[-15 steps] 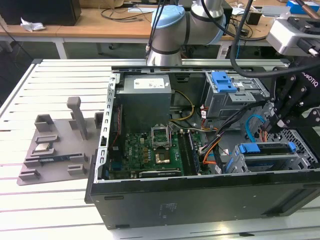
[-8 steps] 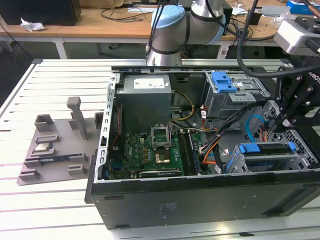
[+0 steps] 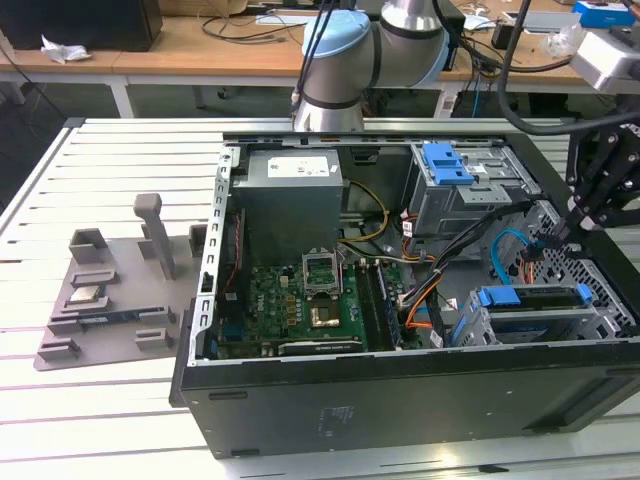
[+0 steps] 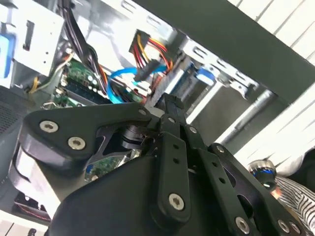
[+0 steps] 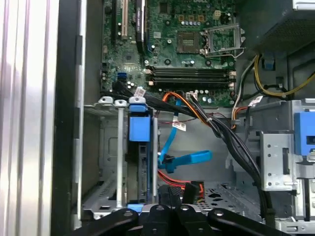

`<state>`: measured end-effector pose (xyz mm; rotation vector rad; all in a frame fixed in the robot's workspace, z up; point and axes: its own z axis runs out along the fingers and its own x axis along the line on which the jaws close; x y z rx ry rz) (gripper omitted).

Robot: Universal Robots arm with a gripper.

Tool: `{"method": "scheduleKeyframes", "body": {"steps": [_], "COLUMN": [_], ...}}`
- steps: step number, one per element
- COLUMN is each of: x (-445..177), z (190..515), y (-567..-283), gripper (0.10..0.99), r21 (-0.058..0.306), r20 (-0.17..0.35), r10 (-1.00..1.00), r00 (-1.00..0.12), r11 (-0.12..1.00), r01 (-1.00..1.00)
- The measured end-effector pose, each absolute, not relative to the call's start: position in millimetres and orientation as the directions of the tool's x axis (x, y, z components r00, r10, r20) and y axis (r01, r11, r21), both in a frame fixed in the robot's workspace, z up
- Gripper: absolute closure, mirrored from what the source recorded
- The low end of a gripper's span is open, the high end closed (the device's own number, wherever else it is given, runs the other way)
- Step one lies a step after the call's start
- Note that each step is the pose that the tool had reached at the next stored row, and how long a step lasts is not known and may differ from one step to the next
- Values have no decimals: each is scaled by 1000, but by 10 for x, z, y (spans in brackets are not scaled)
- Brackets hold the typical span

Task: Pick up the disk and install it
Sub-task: 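Insert the first disk wire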

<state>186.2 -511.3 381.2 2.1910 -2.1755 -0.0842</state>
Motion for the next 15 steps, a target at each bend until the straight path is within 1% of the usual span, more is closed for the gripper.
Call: {"method": "scheduleKeyframes", "body": {"steps": [5,9,11,13,14,15], "x": [1894,1924,1925,1926,1926,1926], "z": [3728,3723,3722,3722,3722,3713], "y": [-4930,-4929,-4929,-4929,-4929,-4929], "gripper": [980,980,851,851,784,784], "r21": [76,76,76,76,76,76], "r20": [3,7,7,7,7,8], "r10": [-1000,-1000,-1000,-1000,-1000,-1000], "r00": [7,7,7,7,7,7], "r11": [-7,-7,-7,-6,-7,-6], "r01": [-997,-997,-997,-997,-997,-997]}}
